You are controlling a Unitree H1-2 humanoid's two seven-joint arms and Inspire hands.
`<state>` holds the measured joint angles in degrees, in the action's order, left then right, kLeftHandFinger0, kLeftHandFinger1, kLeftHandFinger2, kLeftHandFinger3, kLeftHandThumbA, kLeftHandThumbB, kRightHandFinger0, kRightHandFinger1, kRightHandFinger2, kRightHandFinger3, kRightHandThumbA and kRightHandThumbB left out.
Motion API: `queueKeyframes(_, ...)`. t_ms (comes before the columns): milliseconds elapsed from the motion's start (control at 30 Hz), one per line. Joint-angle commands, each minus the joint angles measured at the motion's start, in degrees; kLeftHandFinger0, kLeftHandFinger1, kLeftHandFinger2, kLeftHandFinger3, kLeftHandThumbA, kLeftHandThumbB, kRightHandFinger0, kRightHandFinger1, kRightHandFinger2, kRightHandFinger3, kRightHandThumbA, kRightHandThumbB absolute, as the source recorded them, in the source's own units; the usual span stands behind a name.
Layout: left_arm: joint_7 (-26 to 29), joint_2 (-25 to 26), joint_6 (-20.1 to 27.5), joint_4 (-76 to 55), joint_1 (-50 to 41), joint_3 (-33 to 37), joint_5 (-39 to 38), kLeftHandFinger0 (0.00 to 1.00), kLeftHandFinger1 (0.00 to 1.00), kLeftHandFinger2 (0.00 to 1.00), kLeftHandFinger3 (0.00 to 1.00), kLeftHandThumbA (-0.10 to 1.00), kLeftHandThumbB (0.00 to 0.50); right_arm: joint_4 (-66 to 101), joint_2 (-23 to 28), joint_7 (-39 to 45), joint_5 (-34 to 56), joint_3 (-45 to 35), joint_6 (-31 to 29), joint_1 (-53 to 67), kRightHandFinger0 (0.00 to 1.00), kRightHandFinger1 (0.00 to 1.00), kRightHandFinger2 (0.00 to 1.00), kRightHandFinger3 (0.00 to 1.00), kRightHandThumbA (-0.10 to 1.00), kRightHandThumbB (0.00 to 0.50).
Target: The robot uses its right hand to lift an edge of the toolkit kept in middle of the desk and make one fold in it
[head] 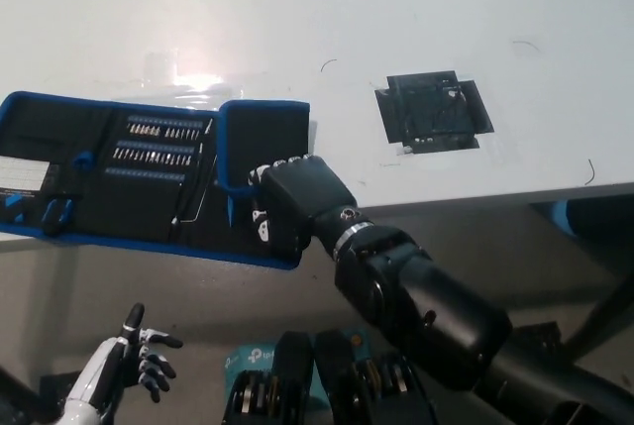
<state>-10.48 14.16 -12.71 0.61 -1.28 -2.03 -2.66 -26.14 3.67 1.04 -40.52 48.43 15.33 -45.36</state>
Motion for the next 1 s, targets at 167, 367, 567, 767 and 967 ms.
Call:
queueKeyframes(167,-1.37,1.09,1.24,-0.62,0.26,-0.01,-0.61,0.29,0.31,0.31,0.45,1.00,0.500,-1.98,1.71,5.61,-7.10,1.24,4.50,1.37,1.00,1.00,1.00,1.00,0.17,0.259)
queueKeyframes(367,-0.98,0.69,1.51,-0.67,-0.41,-0.14,-0.37,0.28,0.29,0.29,0.45,1.00,0.500,-0.36,0.77,6.22,-5.74,-2.24,5.22,2.62,1.00,1.00,1.00,1.00,0.21,0.369)
queueKeyframes(567,-1.15,0.70,2.49,0.13,-0.63,-0.15,-0.45,0.29,0.27,0.29,0.46,1.00,0.500,2.47,-0.70,6.68,-4.44,-6.39,5.64,3.44,1.00,1.00,1.00,1.00,0.34,0.466)
queueKeyframes(767,-0.79,0.88,2.06,0.35,-0.17,0.00,0.28,0.28,0.26,0.26,0.44,1.00,0.500,5.06,-1.80,10.73,-4.27,-8.98,7.90,2.68,1.00,1.00,1.00,1.00,0.56,0.500)
queueKeyframes(967,-0.76,0.54,1.87,0.00,-0.71,-0.50,-0.41,0.27,0.28,0.28,0.44,1.00,0.500,7.97,-2.30,13.01,-3.20,-10.02,7.28,3.30,1.00,1.00,1.00,1.00,0.64,0.500)
